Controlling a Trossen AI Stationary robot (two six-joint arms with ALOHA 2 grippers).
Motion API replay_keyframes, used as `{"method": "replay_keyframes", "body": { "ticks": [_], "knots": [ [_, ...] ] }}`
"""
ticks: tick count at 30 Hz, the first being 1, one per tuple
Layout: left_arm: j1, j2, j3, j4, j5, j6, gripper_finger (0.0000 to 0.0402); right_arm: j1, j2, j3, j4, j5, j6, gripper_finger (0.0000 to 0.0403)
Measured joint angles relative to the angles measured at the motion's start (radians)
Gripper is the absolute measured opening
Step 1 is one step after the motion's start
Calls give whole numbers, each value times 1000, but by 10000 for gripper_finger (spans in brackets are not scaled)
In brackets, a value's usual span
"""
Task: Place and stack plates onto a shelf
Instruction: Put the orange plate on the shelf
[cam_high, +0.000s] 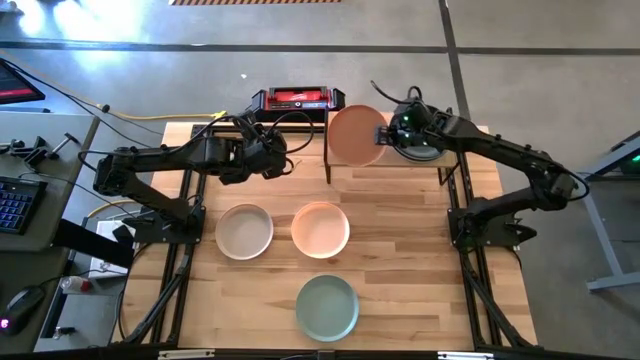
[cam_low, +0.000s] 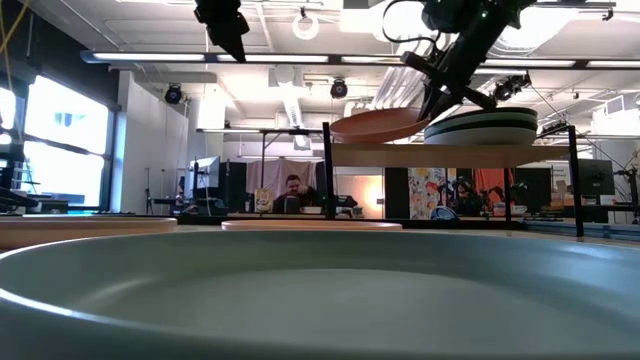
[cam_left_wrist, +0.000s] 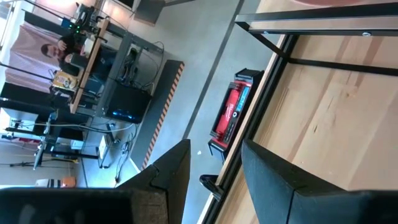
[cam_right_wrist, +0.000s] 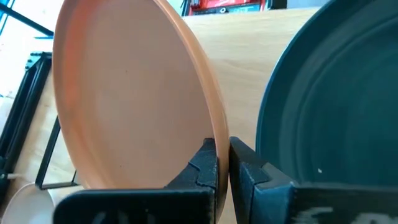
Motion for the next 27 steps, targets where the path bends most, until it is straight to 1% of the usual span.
{"method": "replay_keyframes", "body": {
  "ticks": [4, 9, 15, 17, 23, 27],
  "knots": [
    [0, 0, 0, 0, 0, 0, 135, -6, 0, 0, 19, 19, 3, 0],
    [0, 0, 0, 0, 3, -16, 135, -13, 0, 0, 23, 7, 8, 0],
    [0, 0, 0, 0, 48, -18, 135, -13, 1, 0, 21, 6, 27, 3],
    [0, 0, 0, 0, 47, -18, 135, -13, 1, 0, 21, 6, 30, 13],
    [0, 0, 0, 0, 47, -17, 135, -13, 1, 0, 19, 22, 30, 64],
    [0, 0, 0, 0, 47, -17, 135, -13, 1, 0, 19, 23, 30, 82]
  ]
}}
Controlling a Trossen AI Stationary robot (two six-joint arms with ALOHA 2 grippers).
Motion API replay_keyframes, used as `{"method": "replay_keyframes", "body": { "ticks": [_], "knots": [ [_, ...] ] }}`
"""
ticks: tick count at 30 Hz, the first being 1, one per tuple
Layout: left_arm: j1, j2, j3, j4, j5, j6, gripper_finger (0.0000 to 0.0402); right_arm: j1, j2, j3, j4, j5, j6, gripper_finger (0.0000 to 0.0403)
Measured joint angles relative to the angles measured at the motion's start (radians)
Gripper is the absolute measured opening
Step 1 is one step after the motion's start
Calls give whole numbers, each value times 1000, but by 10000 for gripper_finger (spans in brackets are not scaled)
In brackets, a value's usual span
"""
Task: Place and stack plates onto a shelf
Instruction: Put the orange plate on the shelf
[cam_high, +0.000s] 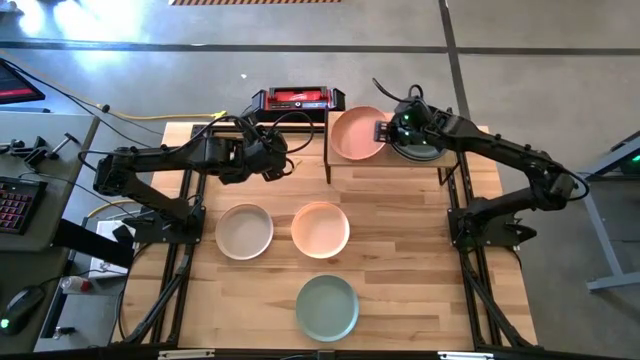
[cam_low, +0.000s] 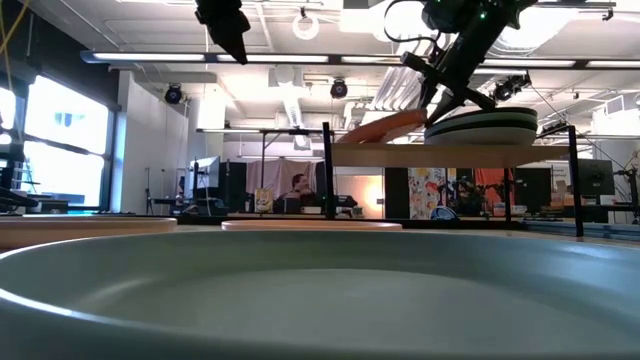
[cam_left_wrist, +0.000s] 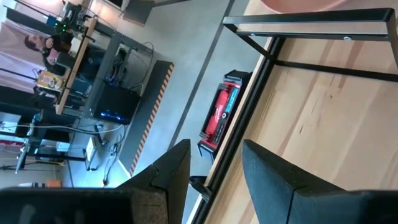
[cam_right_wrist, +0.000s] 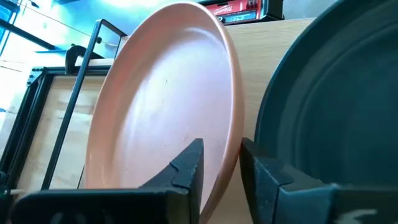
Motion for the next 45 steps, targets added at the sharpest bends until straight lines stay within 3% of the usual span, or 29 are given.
{"method": "replay_keyframes", "body": {
  "ticks": [18, 25, 45],
  "knots": [
    [0, 0, 0, 0, -1, 2, 135, -40, -2, 89, -100, -30, -37, 86],
    [0, 0, 0, 0, -1, 1, 135, -18, -2, 90, -169, -136, -51, 85],
    [0, 0, 0, 0, -1, 0, 135, 11, 0, 90, -296, -98, 6, 84]
  ]
}}
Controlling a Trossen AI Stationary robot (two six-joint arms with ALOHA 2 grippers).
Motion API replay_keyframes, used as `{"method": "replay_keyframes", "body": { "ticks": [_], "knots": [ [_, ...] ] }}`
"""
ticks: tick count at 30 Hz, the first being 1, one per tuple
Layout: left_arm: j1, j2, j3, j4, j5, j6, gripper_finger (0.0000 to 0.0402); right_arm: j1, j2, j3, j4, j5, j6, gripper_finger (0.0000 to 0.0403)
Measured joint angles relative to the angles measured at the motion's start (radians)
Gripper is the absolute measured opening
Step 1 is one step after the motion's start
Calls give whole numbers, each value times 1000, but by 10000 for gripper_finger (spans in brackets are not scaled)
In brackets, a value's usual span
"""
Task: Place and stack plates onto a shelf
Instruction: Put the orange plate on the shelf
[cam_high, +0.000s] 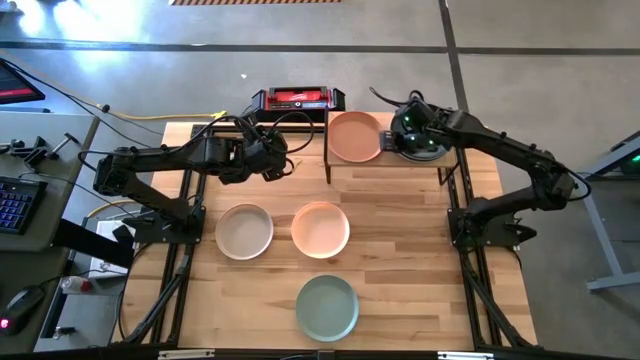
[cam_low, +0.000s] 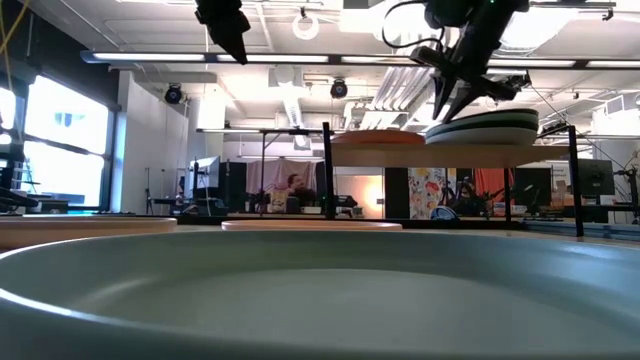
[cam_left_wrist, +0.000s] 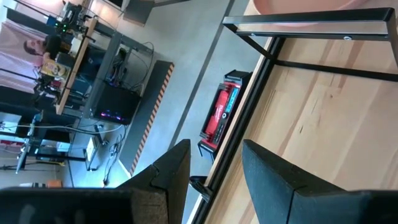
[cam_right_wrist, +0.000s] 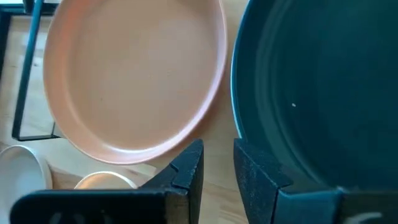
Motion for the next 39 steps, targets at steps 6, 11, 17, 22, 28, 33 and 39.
{"method": "replay_keyframes", "body": {
  "ticks": [6, 11, 17, 22, 28, 33, 39],
  "knots": [
    [0, 0, 0, 0, 0, -1, 135, 0, 0, 0, -34, 46, 4, 84],
    [0, 0, 0, 0, 12, -1, 135, 4, 0, 0, -3, 41, -7, 84],
    [0, 0, 0, 0, 21, -1, 135, 48, 0, 0, 71, 14, 1, 84],
    [0, 0, 0, 11, 23, -1, 135, 85, 31, 0, 122, 46, 46, 84],
    [0, 0, 0, 12, 23, 0, 135, 115, 112, 0, 192, 33, 46, 84],
    [0, 0, 0, 12, 23, 1, 135, 113, 141, 0, 193, 29, 46, 84],
    [0, 0, 0, 12, 23, 1, 135, 106, 143, 0, 186, 56, 46, 84]
  ]
}}
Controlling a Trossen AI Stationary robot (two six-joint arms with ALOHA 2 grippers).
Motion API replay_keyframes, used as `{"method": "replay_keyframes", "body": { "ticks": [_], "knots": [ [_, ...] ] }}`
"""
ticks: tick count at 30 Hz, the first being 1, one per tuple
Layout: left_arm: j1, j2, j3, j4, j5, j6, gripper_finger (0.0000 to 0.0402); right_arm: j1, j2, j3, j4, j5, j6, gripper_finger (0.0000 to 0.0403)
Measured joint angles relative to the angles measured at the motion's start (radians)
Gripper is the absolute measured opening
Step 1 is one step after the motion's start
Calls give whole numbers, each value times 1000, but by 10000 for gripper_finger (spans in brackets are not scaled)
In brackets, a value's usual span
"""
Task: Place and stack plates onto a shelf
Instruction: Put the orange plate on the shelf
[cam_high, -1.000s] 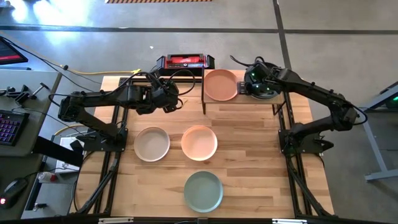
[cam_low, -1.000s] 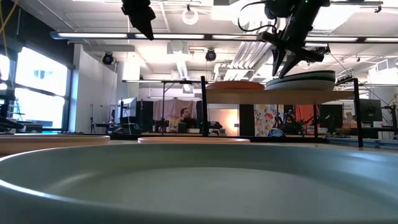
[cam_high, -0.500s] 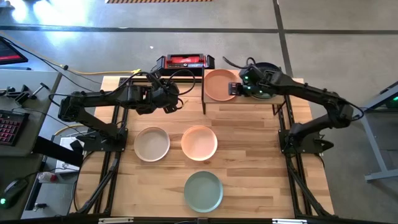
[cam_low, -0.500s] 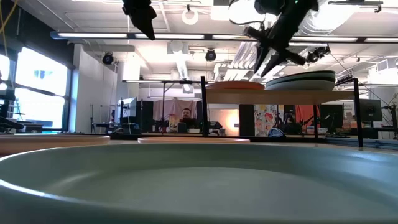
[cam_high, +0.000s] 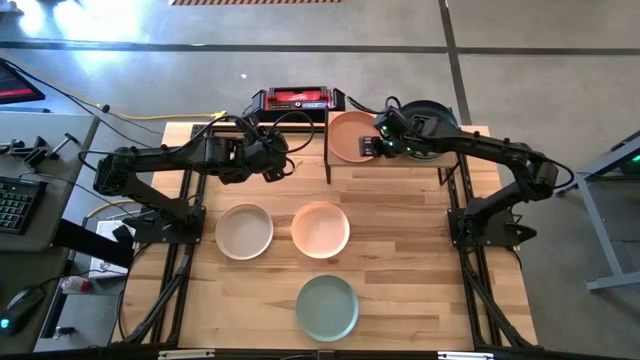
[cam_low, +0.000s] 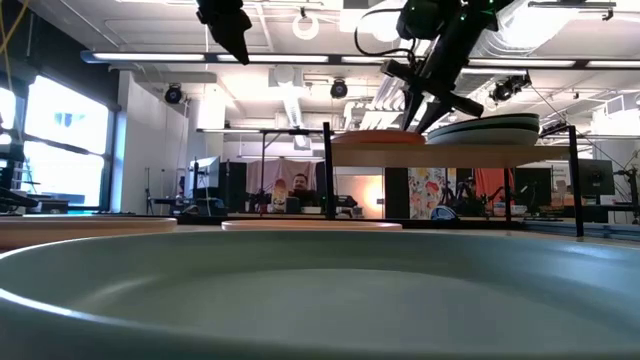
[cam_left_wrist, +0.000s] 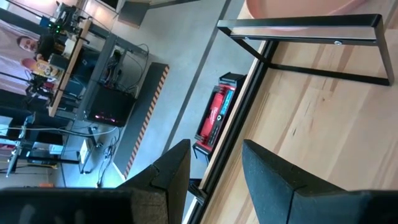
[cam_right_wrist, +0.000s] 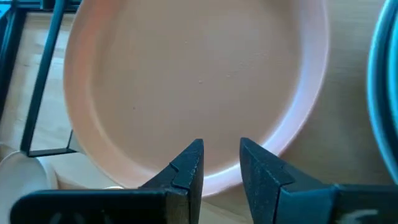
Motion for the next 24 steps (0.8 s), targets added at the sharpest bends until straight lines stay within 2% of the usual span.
{"method": "replay_keyframes", "body": {
  "ticks": [10, 24],
  "knots": [
    [0, 0, 0, 0, 0, 0, 135, 0, -7, 0, -66, 43, 11, 84],
    [0, 0, 0, -1, 0, 0, 135, 0, -26, 0, -58, 60, 8, 84]
  ]
}}
